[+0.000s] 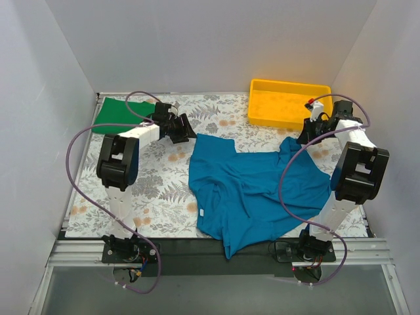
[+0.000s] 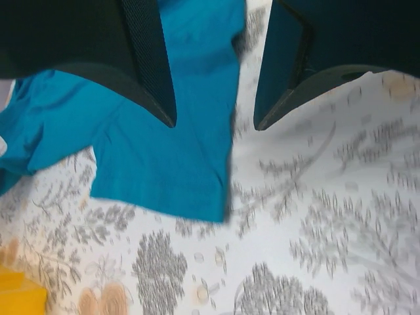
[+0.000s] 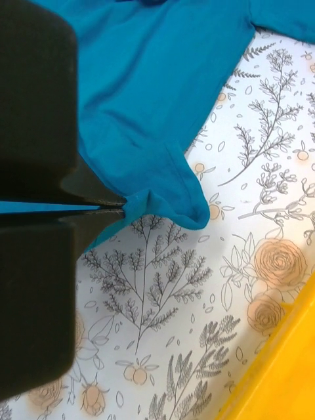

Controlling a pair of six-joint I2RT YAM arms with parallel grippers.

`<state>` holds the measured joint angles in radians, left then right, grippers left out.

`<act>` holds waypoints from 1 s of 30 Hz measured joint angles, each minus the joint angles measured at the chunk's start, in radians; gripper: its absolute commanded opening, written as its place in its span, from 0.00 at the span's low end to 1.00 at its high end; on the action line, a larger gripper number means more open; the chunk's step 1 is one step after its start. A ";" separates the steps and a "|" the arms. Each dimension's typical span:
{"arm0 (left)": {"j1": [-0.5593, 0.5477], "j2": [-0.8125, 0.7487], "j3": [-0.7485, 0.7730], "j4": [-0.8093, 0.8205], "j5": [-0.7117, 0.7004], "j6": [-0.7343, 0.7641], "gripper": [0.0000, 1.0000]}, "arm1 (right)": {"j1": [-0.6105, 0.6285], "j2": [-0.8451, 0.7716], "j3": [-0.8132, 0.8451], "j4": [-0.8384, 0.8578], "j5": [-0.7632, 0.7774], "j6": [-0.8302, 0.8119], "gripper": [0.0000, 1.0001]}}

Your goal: Fold and stack the t-shirts

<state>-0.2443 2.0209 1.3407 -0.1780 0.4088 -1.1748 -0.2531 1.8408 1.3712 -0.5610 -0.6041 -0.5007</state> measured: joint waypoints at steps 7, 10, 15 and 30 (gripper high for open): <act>0.000 0.249 0.327 -0.114 0.001 0.036 0.39 | -0.001 0.000 -0.027 0.007 -0.060 -0.002 0.01; 0.000 0.283 0.391 -0.155 -0.001 0.048 0.36 | -0.001 0.000 -0.027 0.010 -0.075 -0.003 0.01; -0.001 0.313 0.440 -0.193 0.014 0.063 0.32 | -0.001 0.000 -0.027 0.011 -0.085 -0.004 0.01; -0.043 0.331 0.462 -0.228 0.044 0.090 0.15 | -0.003 0.000 -0.027 0.011 -0.089 -0.004 0.01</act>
<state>-0.2878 2.3520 1.8027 -0.4061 0.4530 -1.0843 -0.2562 1.8412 1.3437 -0.5499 -0.6930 -0.5045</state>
